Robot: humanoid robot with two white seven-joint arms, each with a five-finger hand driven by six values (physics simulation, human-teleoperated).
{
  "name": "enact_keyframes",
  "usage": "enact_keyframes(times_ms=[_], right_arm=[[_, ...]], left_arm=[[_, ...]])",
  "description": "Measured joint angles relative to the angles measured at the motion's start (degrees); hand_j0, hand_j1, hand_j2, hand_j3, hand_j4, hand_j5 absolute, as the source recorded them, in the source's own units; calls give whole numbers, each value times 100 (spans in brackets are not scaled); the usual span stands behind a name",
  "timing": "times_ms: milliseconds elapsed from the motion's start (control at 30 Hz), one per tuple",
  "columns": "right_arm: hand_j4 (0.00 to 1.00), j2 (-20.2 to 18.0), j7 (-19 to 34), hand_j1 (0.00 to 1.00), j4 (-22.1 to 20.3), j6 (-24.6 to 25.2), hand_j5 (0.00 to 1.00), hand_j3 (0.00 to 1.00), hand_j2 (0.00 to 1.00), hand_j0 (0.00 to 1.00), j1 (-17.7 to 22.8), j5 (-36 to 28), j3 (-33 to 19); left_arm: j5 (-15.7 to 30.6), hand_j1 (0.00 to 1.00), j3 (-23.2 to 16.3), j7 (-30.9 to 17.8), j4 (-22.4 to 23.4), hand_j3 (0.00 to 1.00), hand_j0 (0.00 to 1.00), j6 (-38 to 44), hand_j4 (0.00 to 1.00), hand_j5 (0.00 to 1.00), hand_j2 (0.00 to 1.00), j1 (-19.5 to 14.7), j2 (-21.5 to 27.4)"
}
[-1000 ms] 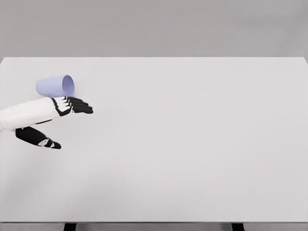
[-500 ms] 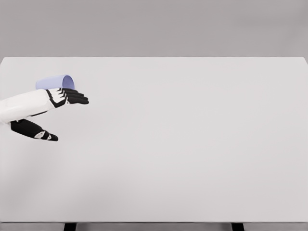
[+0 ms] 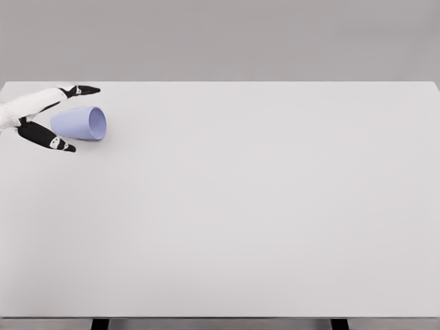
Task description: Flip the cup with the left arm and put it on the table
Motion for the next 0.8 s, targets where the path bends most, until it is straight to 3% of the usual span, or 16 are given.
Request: enact_keyframes(times_ms=[133,300,500,800], right_arm=[[100,0,0,100,0,0,100,100,100,100,0,0,1],[100,0,0,100,0,0,100,100,100,100,0,0,1],[100,0,0,100,0,0,100,100,100,100,0,0,1],[100,0,0,100,0,0,100,100,100,100,0,0,0]], left_arm=[[-267,100,-313,-1,348,100,100,62,100,100,100,-220,-255],[-569,100,-410,-1,524,100,100,251,100,100,100,-510,-311],[-1149,100,-424,-1,572,100,100,516,100,100,100,-537,-368],[-1278,100,-448,-1,1058,100,100,576,100,100,100,-747,-763]])
